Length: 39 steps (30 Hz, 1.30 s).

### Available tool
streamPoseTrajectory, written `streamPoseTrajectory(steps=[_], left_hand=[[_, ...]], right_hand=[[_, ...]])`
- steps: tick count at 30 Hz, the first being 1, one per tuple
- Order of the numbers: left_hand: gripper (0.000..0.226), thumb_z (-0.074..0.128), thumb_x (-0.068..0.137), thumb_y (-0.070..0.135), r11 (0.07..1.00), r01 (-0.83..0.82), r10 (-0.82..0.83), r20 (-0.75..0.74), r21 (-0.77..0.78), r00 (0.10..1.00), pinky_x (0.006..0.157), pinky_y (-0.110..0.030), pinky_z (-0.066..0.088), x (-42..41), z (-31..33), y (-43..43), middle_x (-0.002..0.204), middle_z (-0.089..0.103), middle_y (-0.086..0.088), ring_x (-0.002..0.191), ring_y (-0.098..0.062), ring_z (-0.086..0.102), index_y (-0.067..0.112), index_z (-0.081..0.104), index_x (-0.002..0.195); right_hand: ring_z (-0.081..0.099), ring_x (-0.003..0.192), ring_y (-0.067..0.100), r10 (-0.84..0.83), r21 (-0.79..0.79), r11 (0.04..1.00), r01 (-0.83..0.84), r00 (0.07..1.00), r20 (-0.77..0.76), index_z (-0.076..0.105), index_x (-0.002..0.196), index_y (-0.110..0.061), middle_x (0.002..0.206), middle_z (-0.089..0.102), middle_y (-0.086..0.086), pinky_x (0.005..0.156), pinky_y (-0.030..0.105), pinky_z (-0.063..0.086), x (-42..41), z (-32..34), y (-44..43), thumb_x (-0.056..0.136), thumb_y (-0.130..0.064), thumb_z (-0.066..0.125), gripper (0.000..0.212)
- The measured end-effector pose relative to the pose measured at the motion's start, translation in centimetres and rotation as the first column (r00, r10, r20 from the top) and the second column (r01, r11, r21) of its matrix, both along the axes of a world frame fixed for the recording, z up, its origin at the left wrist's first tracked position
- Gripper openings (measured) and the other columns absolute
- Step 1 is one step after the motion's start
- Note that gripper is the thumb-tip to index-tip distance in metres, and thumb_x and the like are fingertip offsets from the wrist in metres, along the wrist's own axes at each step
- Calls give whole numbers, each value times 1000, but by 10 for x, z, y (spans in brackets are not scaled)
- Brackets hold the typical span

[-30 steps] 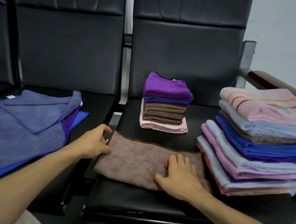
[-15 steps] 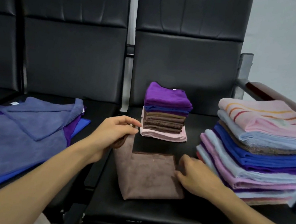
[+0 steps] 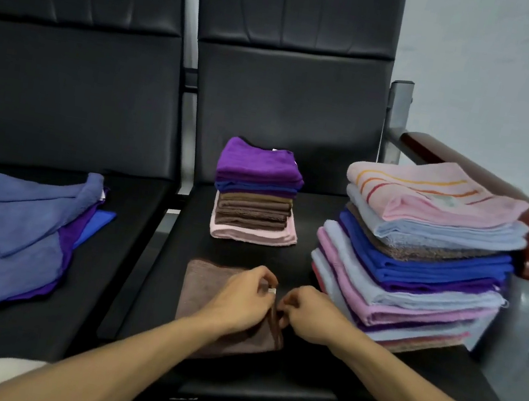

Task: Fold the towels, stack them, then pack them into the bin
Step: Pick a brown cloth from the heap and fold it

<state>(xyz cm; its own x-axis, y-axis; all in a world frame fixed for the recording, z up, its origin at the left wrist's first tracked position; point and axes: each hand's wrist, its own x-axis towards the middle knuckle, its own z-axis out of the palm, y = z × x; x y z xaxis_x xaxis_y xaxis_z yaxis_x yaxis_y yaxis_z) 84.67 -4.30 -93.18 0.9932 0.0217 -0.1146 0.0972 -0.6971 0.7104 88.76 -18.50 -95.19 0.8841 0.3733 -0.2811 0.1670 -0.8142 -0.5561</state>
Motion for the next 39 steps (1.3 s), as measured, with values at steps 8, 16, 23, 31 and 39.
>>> streamPoseTrajectory(steps=[8, 16, 23, 31, 39], left_hand=[[19, 49, 91, 16, 991, -57, 49, 68, 119, 996, 76, -35, 53, -13, 19, 37, 91, 65, 6, 80, -11, 63, 27, 56, 106], [50, 54, 89, 54, 866, 45, 138, -323, 498, 936, 75, -29, 42, -34, 27, 95, 117, 60, -5, 103, -20, 59, 11, 50, 116], [15, 55, 92, 31, 973, -155, 166, -53, 173, 985, 73, -39, 54, -29, 30, 91, 94, 60, -1, 80, -19, 62, 20, 46, 94], [27, 59, 90, 9, 819, -201, 354, 196, -538, 915, 81, -32, 51, 2, 74, 70, 103, 65, -3, 91, -13, 63, 21, 46, 111], [33, 58, 89, 0, 829, -180, 414, 365, -529, 834, 80, -37, 55, 96, 119, 89, 103, 63, -9, 88, -22, 65, 24, 53, 110]], right_hand=[[62, 64, 20, -52, 55, 997, 52, 999, -8, 67, 71, -8, 70, 68, 3, 67, 33, 51, -12, 8, -2, 86, -62, 51, 59], [62, 71, 16, -41, -47, 998, 41, 999, -3, 68, 76, -11, 76, 69, 2, 66, 26, 45, -17, 6, 11, 73, -52, 74, 42], [60, 72, 11, -131, 313, 945, 98, 988, 87, 53, 77, -20, 76, 64, -5, 72, 35, 51, -17, 7, 21, 78, -31, 76, 25], [67, 89, 10, -346, 569, 820, 71, 852, 393, 65, 95, -17, 93, 71, -4, 85, 39, 54, 27, 70, 24, 78, -20, 76, 21], [51, 74, -5, -425, 637, 768, 63, 794, 434, 60, 101, -21, 88, 59, -12, 55, 4, 36, 115, 144, 62, 89, -22, 66, 14]])
